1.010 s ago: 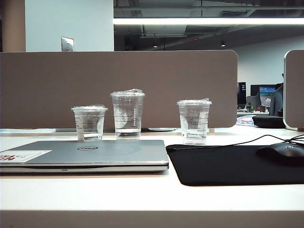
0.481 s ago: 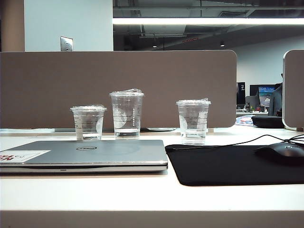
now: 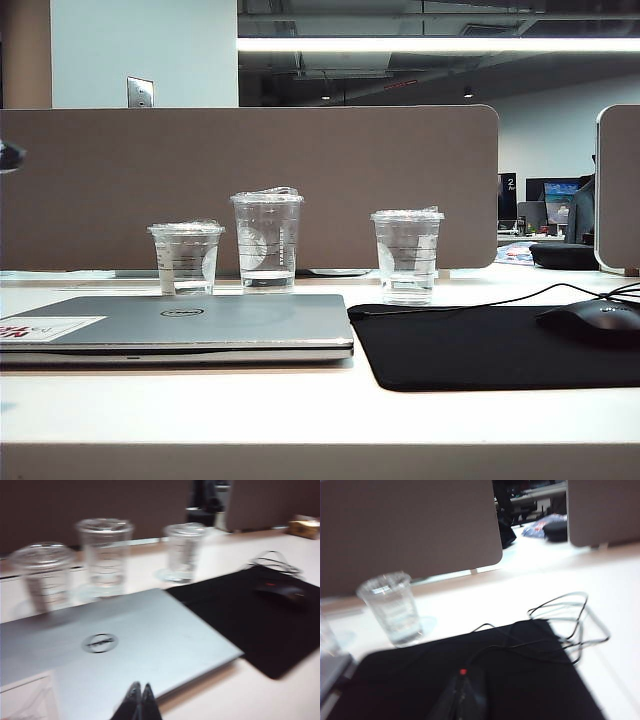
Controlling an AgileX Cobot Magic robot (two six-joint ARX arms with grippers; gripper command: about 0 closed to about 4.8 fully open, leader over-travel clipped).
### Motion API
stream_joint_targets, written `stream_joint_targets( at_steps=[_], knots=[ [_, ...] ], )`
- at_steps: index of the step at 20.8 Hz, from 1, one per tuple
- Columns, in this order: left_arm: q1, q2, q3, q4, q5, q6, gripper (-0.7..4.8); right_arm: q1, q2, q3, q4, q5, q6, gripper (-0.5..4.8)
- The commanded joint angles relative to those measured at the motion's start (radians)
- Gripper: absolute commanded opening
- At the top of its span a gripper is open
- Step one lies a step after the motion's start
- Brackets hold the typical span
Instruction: Pick up the coffee cup on the right and place it on the right side of the laptop.
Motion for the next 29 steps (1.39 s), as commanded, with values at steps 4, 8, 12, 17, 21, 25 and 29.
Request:
stream_joint_targets(
  at_steps=[4, 8, 12, 17, 21, 25, 29],
  knots=[
    [-0.079, 0.000, 0.003, 0.006, 0.004, 0.002, -0.05, 0.001, -0.002, -0.005, 0.008, -0.117, 0.219, 0.01],
    [-0.079, 0.000, 0.003, 0.006, 0.003, 0.002, -0.05, 0.001, 0.003, -0.002, 0.148, -0.221, 0.351, 0.00],
    [-0.079, 0.000, 0.003, 0.006, 0.003, 0.002, -0.05, 0.002, 0.148, 0.115, 0.177, -0.299, 0.239, 0.31],
    [-0.079, 0.005, 0.003, 0.006, 0.003, 0.002, -0.05, 0.019, 0.500, 0.295, 0.200, -0.376, -0.004, 1.15],
    [-0.078, 0.006, 0.003, 0.005, 0.004, 0.002, -0.05, 0.079, 0.827, 0.373, 0.350, -0.401, -0.124, 3.85],
    [-0.077, 0.006, 0.003, 0.005, 0.003, 0.002, -0.05, 0.151, 1.139, 0.444, 0.485, -0.393, -0.245, 4.79],
    [-0.077, 0.005, 0.003, 0.006, 0.003, 0.002, -0.05, 0.167, 1.439, 0.558, 0.663, -0.394, -0.276, 4.79]
  ],
)
